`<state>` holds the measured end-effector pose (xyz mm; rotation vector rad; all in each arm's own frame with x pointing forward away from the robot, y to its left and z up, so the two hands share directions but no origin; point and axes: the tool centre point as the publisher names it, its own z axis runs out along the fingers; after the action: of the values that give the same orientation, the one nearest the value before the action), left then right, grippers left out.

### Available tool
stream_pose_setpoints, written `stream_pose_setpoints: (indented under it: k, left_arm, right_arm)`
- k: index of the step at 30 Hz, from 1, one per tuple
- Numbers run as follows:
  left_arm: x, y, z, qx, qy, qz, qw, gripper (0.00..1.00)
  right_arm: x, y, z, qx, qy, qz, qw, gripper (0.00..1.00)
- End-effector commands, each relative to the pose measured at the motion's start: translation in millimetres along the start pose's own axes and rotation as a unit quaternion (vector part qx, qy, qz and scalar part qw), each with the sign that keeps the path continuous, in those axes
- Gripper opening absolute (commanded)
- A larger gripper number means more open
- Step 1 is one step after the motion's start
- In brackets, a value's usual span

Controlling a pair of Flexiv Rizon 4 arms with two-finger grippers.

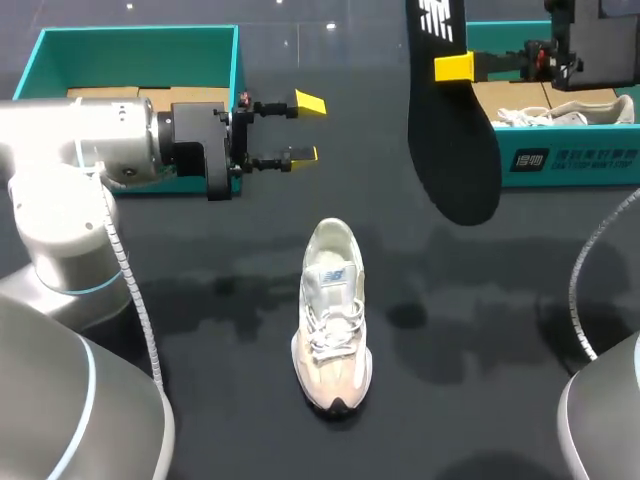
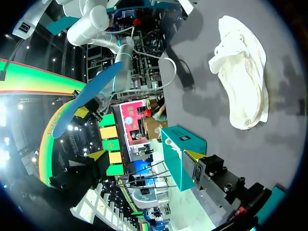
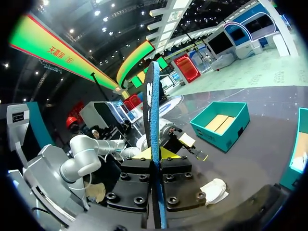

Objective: Take the shoe out of the shoebox, open the shoe tongue, remove and reinsert the insole, then place the shoe into the shoebox

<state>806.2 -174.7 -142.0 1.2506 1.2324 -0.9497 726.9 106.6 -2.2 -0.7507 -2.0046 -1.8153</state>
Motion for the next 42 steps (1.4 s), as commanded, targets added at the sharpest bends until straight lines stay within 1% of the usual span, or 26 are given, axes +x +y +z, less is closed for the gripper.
stream_pose_setpoints:
  k: [1, 3, 5, 7, 20, 23, 28, 29, 41, 42]
  left_arm:
    - [0.2, -0.5, 0.5, 0.000, 0.000, 0.001, 1.000, 1.00]
    - [0.2, -0.5, 0.5, 0.000, 0.000, 0.001, 1.000, 1.00]
    - [0.2, -0.5, 0.5, 0.000, 0.000, 0.001, 1.000, 1.00]
    - [0.2, -0.5, 0.5, 0.000, 0.000, 0.001, 1.000, 1.00]
    - [0.2, -0.5, 0.5, 0.000, 0.000, 0.001, 1.000, 1.00]
    - [0.2, -0.5, 0.5, 0.000, 0.000, 0.001, 1.000, 1.00]
    - [0.2, -0.5, 0.5, 0.000, 0.000, 0.001, 1.000, 1.00]
    - [0.2, -0.5, 0.5, 0.000, 0.000, 0.001, 1.000, 1.00]
    - [0.2, -0.5, 0.5, 0.000, 0.000, 0.001, 1.000, 1.00]
    - [-0.1, -1.5, 3.2, -0.003, 0.001, 0.008, 1.000, 1.00]
  right_arm:
    - [-37.4, 0.1, 12.8, -0.012, 0.003, 0.045, 0.999, 0.00]
    - [-50.5, 1.2, 15.4, -0.009, -0.004, 0.073, 0.997, 0.00]
    - [-61.7, 3.9, 16.5, -0.019, -0.001, 0.086, 0.996, 0.00]
    - [-74.3, 3.5, 17.6, -0.014, -0.004, 0.112, 0.994, 0.00]
    - [-74.3, 3.5, 17.6, -0.014, -0.004, 0.112, 0.994, 0.00]
    - [-88.8, 1.4, 26.1, -0.023, 0.003, 0.151, 0.988, 0.00]
    - [-108.3, -1.6, 35.1, -0.013, -0.004, 0.219, 0.976, 0.00]
    - [-110.9, -2.3, 35.8, -0.010, -0.017, 0.226, 0.974, 0.00]
    - [-110.9, -2.3, 35.8, -0.010, -0.017, 0.226, 0.974, 0.00]
    - [-115.4, -3.1, 39.7, -0.004, -0.012, 0.236, 0.972, 0.00]
